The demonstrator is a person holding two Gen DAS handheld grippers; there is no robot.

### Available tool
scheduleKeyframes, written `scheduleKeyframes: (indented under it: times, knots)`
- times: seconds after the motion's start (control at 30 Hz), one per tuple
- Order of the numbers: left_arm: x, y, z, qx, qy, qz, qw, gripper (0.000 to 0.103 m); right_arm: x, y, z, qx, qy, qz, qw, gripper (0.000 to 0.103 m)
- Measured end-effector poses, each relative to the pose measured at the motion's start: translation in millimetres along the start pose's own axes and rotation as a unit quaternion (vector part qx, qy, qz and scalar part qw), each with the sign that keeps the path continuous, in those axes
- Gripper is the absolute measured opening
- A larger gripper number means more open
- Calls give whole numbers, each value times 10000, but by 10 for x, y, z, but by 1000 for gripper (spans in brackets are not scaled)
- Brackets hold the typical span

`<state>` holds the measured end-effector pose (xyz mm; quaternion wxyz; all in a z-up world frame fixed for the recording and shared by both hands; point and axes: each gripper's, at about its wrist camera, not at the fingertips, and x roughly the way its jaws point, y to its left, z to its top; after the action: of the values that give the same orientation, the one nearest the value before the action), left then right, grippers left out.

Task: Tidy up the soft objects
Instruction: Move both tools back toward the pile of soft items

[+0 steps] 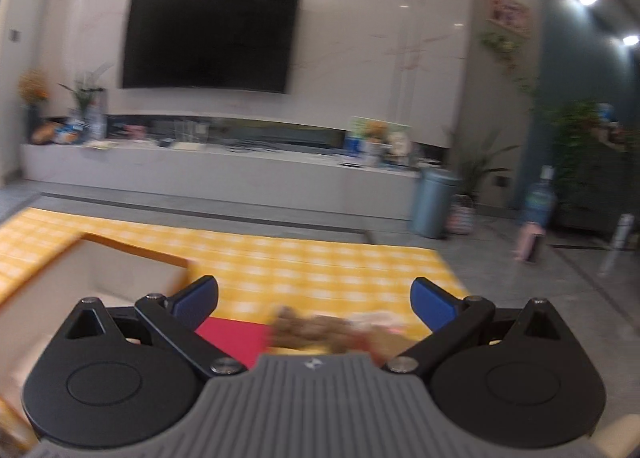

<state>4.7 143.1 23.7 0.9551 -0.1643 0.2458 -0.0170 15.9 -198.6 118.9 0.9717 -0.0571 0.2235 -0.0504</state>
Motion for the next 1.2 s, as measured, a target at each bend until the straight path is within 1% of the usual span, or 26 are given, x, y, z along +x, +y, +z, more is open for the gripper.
scheduleKeyframes:
  times: [0.07, 0.13, 0.23, 0.33, 0.43, 0.5, 0.57, 0.67, 0.73, 0.8, 0.87, 0.93, 0.97, 1.03, 1.1, 1.13, 1.2]
  knots:
    - [22, -102, 13, 96, 91, 17, 9999, 103, 46, -180, -58, -31, 112, -362, 9993, 100]
    - [38, -215, 20, 171, 178, -24, 9997, 103, 117, -352, -138, -75, 271, -573, 9980, 100]
    - [65, -432, 24, 430, 300, -100, 9986, 103, 250, -608, -273, -188, 540, -907, 9942, 100]
    - [104, -686, 15, 697, 383, -130, 9967, 103, 413, -823, -454, -302, 932, -1257, 9872, 100]
    - [197, -941, 18, 755, 710, -329, 9941, 103, 627, -1048, -669, -118, 1409, -1398, 9800, 100]
    - [263, -1134, 17, 840, 962, -606, 9900, 103, 777, -1204, -805, 289, 1644, -1290, 9775, 100]
    - [316, -1357, 15, 984, 1132, -846, 9851, 103, 947, -1367, -930, 818, 1881, -1079, 9728, 100]
    - [410, -1743, -14, 1451, 1369, -1109, 9736, 103, 1159, -1493, -1065, 1466, 2195, -792, 9613, 100]
    - [471, -2010, -69, 1897, 1492, -1205, 9629, 103, 1239, -1560, -1129, 1872, 2342, -612, 9520, 100]
    - [518, -2255, -153, 2432, 1565, -1435, 9464, 103, 1299, -1630, -1180, 2280, 2355, -469, 9436, 100]
    - [581, -2466, -250, 2849, 1680, -1475, 9321, 103, 1392, -1667, -1220, 2527, 2427, -441, 9356, 100]
    - [672, -2614, -326, 3044, 1896, -1366, 9234, 103, 1447, -1653, -1251, 2551, 2636, -481, 9290, 100]
    - [712, -2654, -358, 3087, 2010, -1307, 9204, 103, 1450, -1631, -1253, 2502, 2696, -473, 9287, 100]
    - [759, -2697, -383, 3108, 2149, -1234, 9176, 103, 1430, -1570, -1234, 2361, 2683, -288, 9335, 100]
    - [772, -2678, -378, 3068, 2155, -1183, 9195, 103, 1344, -1483, -1194, 2078, 2663, 47, 9412, 100]
    - [771, -2658, -365, 3023, 2141, -1174, 9214, 103, 1283, -1418, -1170, 1840, 2661, 244, 9459, 100]
    - [779, -2610, -330, 2881, 2138, -1169, 9261, 103, 1185, -1208, -1129, 1104, 2686, 578, 9552, 100]
